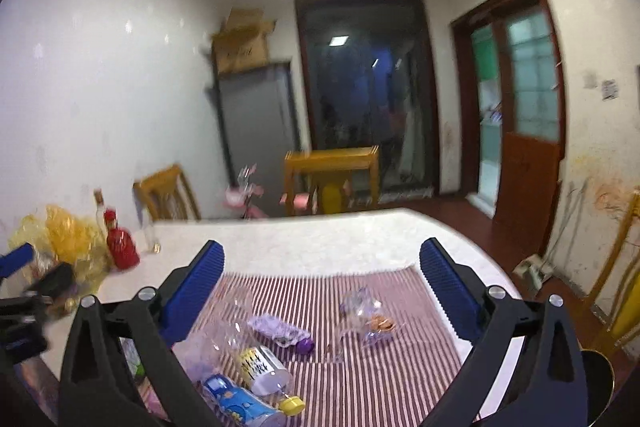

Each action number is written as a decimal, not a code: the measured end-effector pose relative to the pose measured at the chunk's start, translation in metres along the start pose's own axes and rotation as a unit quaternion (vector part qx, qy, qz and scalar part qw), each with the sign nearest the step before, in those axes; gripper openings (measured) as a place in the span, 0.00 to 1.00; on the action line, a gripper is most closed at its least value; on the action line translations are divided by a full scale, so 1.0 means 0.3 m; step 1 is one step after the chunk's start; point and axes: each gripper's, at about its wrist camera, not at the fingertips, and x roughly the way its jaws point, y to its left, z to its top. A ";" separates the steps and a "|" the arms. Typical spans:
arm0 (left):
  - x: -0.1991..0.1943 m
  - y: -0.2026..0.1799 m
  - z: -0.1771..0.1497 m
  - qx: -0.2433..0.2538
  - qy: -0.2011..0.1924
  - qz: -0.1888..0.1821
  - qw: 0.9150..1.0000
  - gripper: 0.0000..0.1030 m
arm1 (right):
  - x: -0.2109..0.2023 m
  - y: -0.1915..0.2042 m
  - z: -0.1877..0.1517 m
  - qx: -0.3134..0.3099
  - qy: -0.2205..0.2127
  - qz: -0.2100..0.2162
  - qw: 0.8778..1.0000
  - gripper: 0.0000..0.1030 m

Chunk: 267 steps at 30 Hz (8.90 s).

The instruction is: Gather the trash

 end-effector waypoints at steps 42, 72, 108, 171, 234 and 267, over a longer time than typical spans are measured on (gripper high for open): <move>0.658 -0.009 -0.251 0.188 0.286 -0.194 0.919 0.94 | 0.739 -0.206 -0.190 -0.031 0.293 0.050 0.954 0.08; 0.716 0.077 -0.220 0.064 0.321 -0.190 0.926 0.11 | 0.648 -0.179 -0.080 -0.015 0.230 0.071 0.971 0.10; 0.307 -1.012 0.006 0.195 0.187 -0.487 0.831 0.11 | -0.042 -1.451 -0.803 0.279 0.325 -0.324 0.843 0.27; 0.409 -1.760 -0.475 0.163 0.351 -0.532 0.753 0.09 | -0.376 -1.483 -0.714 0.341 0.188 -0.378 0.840 0.71; 0.214 0.212 -0.105 -0.029 0.053 0.001 0.998 0.94 | 0.041 0.078 -0.054 -0.012 -0.004 -0.018 1.000 0.93; 0.402 0.438 -0.223 -0.080 0.156 0.061 0.983 0.94 | 0.876 0.314 -0.526 -0.385 0.272 0.241 0.848 0.65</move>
